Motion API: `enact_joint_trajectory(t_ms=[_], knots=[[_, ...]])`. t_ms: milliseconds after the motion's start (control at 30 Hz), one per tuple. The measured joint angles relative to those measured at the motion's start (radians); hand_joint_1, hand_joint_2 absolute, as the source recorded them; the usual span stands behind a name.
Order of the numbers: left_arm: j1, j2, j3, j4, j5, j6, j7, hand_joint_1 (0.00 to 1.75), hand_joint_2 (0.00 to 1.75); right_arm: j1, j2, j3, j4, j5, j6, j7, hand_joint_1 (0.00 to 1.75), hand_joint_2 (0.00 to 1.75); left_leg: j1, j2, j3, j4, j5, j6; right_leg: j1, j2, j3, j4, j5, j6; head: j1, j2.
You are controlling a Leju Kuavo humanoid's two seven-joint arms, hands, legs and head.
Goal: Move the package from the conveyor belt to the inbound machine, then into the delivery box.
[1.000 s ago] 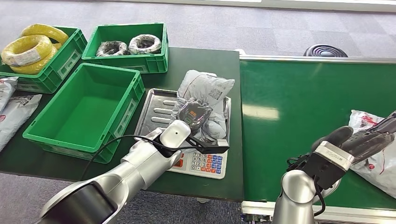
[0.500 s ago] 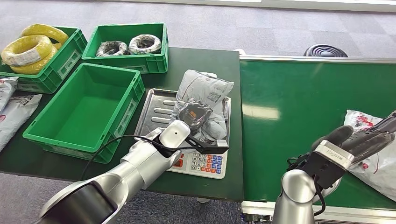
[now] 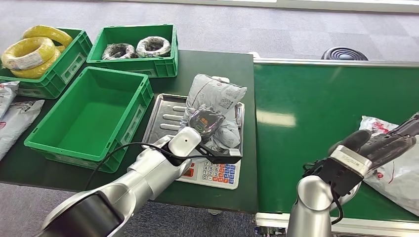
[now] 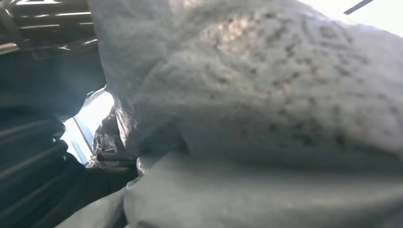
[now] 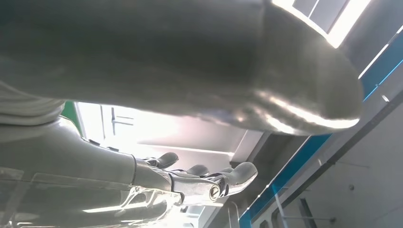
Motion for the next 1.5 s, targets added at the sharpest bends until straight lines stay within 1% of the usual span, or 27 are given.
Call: enact_joint_trajectory(t_ms=[100,167,267,400,467,500,600,633,700,767,867,1000,1067,1300,1400,1500], knots=[[-0.001,0.005,0.031,-0.004,0.072,0.081,-0.019,1.68,1.75,-0.003,0.0,0.0,0.008,0.0,0.0,0.003,0.0,0.0,0.0,0.0,0.0,0.0,0.0,0.0,0.0,0.0,0.0,0.0,0.0,0.0,0.0,0.0],[-0.003,0.009,0.062,-0.012,0.11,0.115,-0.033,1.68,1.75,-0.006,0.0,0.0,0.012,0.005,0.0,0.008,0.0,0.0,0.0,0.0,0.0,0.0,0.0,0.0,0.0,0.0,0.0,0.0,0.0,0.0,0.0,0.0],[-0.009,0.015,0.095,-0.02,0.126,0.124,-0.042,1.68,1.75,-0.012,0.0,0.0,0.017,0.009,0.0,0.012,0.0,0.0,0.0,0.0,0.0,0.0,0.0,0.0,0.0,0.0,-0.001,0.0,0.0,0.0,0.0,0.0],[-0.011,0.017,0.116,-0.026,0.129,0.125,-0.044,1.7,1.75,-0.014,0.0,0.001,0.02,0.01,0.0,0.012,0.0,0.0,0.0,0.0,-0.001,0.0,0.0,0.0,0.0,0.0,-0.001,0.0,0.0,0.0,0.0,0.0],[-0.009,0.019,0.125,-0.032,0.143,0.157,-0.043,1.71,1.75,-0.014,0.0,0.001,0.022,0.01,0.0,0.013,0.0,0.0,0.0,0.0,-0.001,0.0,0.0,0.0,0.0,0.0,-0.001,0.0,0.0,0.0,0.0,0.0],[-0.008,0.022,0.135,-0.041,0.161,0.207,-0.04,1.7,1.75,-0.015,0.0,0.001,0.023,0.01,0.0,0.015,0.0,0.0,0.0,0.0,-0.002,0.0,0.0,0.0,0.0,0.0,-0.002,0.0,0.0,0.0,0.0,0.0],[-0.011,0.039,0.194,-0.095,0.216,0.415,-0.003,1.65,1.75,-0.019,0.0,0.001,0.028,0.009,0.0,0.024,0.0,0.0,0.0,0.0,-0.003,0.0,0.0,0.0,0.0,0.0,-0.003,0.001,0.0,0.0,0.0,0.0],[-0.018,0.05,0.217,-0.119,0.218,0.462,0.019,1.63,1.75,-0.021,0.0,0.0,0.029,0.009,0.0,0.026,0.0,0.0,0.0,0.001,-0.003,0.0,0.0,0.0,0.0,0.0,-0.003,0.001,0.0,0.0,0.0,0.0],[-0.036,0.078,0.262,-0.166,0.207,0.504,0.061,1.61,1.75,-0.023,0.0,0.0,0.033,0.006,0.0,0.026,0.0,0.0,0.0,0.0,-0.003,0.0,0.0,0.0,0.0,0.0,-0.004,0.002,0.0,0.0,0.0,0.0],[-0.05,0.108,0.307,-0.208,0.197,0.509,0.085,1.64,1.75,-0.025,-0.001,-0.001,0.038,0.002,0.0,0.026,0.0,0.0,0.0,0.0,-0.003,0.0,0.001,0.0,0.0,0.0,-0.004,0.002,0.0,0.0,0.0,0.0],[-0.063,0.142,0.363,-0.243,0.185,0.503,0.097,1.67,1.75,-0.027,-0.001,-0.004,0.044,0.003,0.0,0.026,0.0,0.0,0.0,0.0,-0.003,0.0,0.001,0.0,0.0,0.0,-0.004,0.002,0.0,0.0,0.0,0.0],[-0.094,0.189,0.424,-0.232,0.145,0.46,0.138,1.68,1.75,-0.019,-0.001,0.003,0.055,0.032,0.0,0.035,0.0,0.0,0.0,0.001,-0.003,0.0,0.001,0.0,0.0,0.0,-0.004,0.002,0.0,0.0,0.0,0.0],[-0.109,0.208,0.449,-0.21,0.135,0.46,0.141,1.68,1.75,-0.01,0.0,0.006,0.059,0.035,0.0,0.035,0.0,0.0,0.0,0.0,-0.003,0.0,0.001,0.0,0.0,0.0,-0.004,0.002,0.0,0.0,0.0,0.0],[-0.132,0.235,0.492,-0.142,0.103,0.464,0.162,1.67,1.75,0.004,0.0,0.009,0.073,0.03,0.0,0.036,0.0,0.0,0.0,0.0,-0.004,0.0,0.001,0.0,0.0,0.0,-0.004,0.002,0.0,0.0,0.0,0.0],[-0.135,0.245,0.499,-0.119,0.068,0.462,0.202,1.7,1.75,0.009,0.0,0.009,0.076,0.03,0.0,0.036,0.0,0.0,0.0,0.0,-0.004,0.0,0.001,0.0,0.0,0.0,-0.004,0.002,0.0,0.0,0.0,0.0],[-0.136,0.262,0.503,-0.092,0.032,0.438,0.256,1.71,1.75,0.015,0.0,0.009,0.077,0.03,0.0,0.036,0.0,0.0,0.0,0.0,-0.004,0.0,0.001,0.0,0.0,0.0,-0.004,0.002,0.0,0.0,0.0,0.0]])
